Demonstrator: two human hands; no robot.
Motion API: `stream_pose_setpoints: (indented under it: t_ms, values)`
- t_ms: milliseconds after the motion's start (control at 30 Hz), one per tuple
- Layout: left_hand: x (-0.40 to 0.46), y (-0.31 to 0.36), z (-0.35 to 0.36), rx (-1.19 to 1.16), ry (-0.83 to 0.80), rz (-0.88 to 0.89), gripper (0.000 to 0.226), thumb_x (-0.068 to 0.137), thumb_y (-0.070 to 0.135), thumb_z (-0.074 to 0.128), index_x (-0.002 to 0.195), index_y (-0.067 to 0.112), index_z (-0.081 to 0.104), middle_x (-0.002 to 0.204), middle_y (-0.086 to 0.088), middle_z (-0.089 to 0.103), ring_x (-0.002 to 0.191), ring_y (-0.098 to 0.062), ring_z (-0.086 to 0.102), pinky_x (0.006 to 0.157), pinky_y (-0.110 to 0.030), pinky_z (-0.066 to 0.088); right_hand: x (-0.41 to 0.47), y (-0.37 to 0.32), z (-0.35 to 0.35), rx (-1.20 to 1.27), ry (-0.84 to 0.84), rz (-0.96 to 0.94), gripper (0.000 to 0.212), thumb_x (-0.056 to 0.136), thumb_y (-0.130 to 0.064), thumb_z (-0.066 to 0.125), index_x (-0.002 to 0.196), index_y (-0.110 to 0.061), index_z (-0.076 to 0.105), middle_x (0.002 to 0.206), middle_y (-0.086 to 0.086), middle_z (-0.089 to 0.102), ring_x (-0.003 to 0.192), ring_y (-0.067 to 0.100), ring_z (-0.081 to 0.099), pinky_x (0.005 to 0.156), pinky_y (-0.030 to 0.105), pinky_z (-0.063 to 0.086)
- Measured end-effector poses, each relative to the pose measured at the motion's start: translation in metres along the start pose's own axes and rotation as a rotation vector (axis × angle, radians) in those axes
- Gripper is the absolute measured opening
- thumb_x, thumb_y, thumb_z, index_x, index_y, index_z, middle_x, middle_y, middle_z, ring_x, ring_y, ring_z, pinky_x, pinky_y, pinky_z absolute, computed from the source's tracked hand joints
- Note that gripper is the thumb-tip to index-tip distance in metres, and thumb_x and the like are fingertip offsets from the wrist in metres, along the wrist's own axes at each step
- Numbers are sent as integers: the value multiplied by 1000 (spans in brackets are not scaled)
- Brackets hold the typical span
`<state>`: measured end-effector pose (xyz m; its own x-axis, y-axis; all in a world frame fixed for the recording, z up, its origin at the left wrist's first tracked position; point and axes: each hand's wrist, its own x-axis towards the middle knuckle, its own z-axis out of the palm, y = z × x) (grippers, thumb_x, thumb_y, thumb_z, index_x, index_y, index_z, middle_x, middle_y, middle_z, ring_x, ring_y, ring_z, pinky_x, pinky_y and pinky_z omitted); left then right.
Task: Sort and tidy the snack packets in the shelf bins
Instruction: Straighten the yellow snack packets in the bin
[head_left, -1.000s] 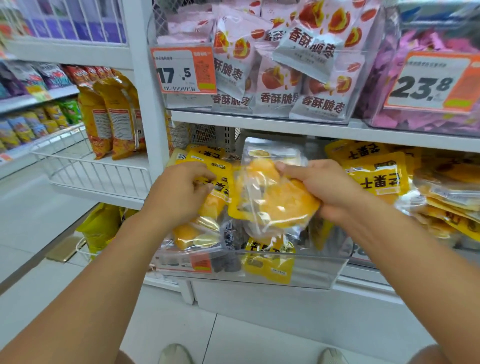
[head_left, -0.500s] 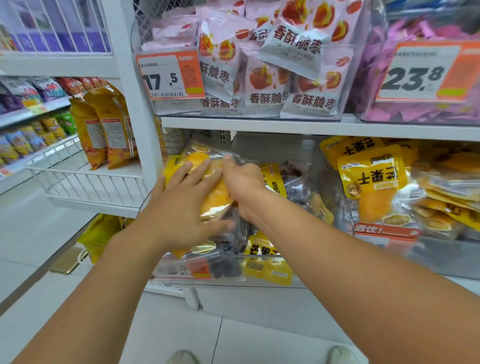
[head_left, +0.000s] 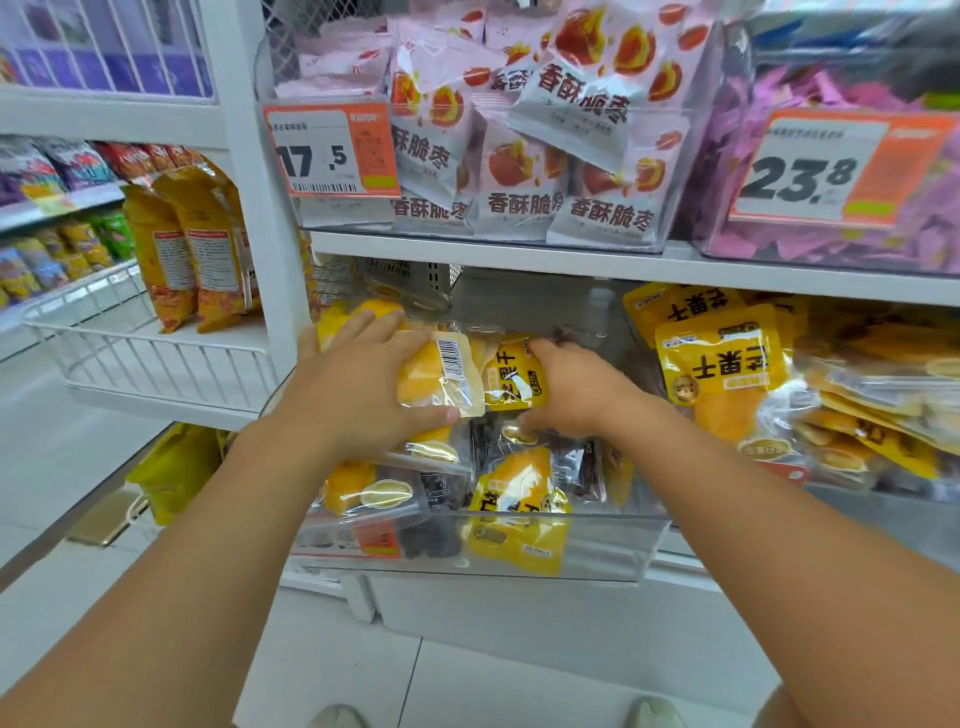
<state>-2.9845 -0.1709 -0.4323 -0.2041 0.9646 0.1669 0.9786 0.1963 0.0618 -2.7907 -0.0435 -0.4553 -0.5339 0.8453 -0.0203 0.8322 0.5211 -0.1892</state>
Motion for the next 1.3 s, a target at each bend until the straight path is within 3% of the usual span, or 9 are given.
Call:
stream_pose_setpoints:
  t_ms: [333,433,500,667,800,967,1067,1200,1300]
  values:
    - [6,3,11,-52,17,24,41,103,53,37,144,53,38,167,14,7,154,-21,-5,119,-63,-3,4,-5,5,142,204,-77,59,81,-10,79,135,-17,57,122,11,66,108,32,64,91,42,55]
    - [-1,3,7,-114,-146,7,105,55,103,27,149,56,24,166,17,-6,153,-19,-15,118,-62,-11,5,-6,-2,486,254,39,58,76,-3,81,130,-13,64,127,6,64,118,24,60,91,25,47]
    - [-6,1,8,-40,-210,40,129,35,108,35,151,57,10,163,19,-18,151,-19,-22,117,-61,-13,5,-7,-6,813,176,120,52,73,-7,85,122,-14,69,108,0,64,103,19,63,85,26,52]
    - [-2,1,13,-95,-69,7,107,63,88,60,153,54,14,166,14,-10,153,-22,-11,119,-62,-2,-5,-17,-14,1188,159,225,44,88,7,65,127,-12,56,92,5,54,53,17,65,58,29,60]
    - [1,1,12,-93,-29,-102,125,50,95,58,154,50,5,167,0,-9,153,-32,-4,119,-58,10,-30,-17,-38,1423,289,288,56,93,8,50,143,-14,35,92,11,52,48,17,61,55,31,60]
    - [3,-4,11,-94,-83,-203,137,40,102,47,155,47,-3,167,-13,0,152,-36,-1,120,-55,9,-56,-30,-30,1725,-43,344,19,82,14,49,97,3,53,86,23,59,52,24,66,44,23,52]
    - [4,-5,12,-110,-51,-200,137,35,107,40,153,48,7,163,-13,14,150,-39,7,119,-57,14,-53,-36,-22,1403,-124,346,5,88,-5,54,85,-3,57,65,11,63,56,25,67,46,26,52]
    - [5,-10,17,-122,-30,-184,125,38,107,38,147,52,17,150,-10,26,144,-40,20,118,-59,18,-41,-39,-12,1169,-135,215,66,77,-69,62,125,-24,61,121,0,67,102,23,67,81,41,59]
    - [2,-11,19,-131,-13,-172,120,41,107,35,147,53,17,146,-8,26,141,-37,26,117,-57,21,-41,-44,-8,1392,-271,187,71,81,-83,47,129,-31,58,130,2,65,118,31,62,94,57,51]
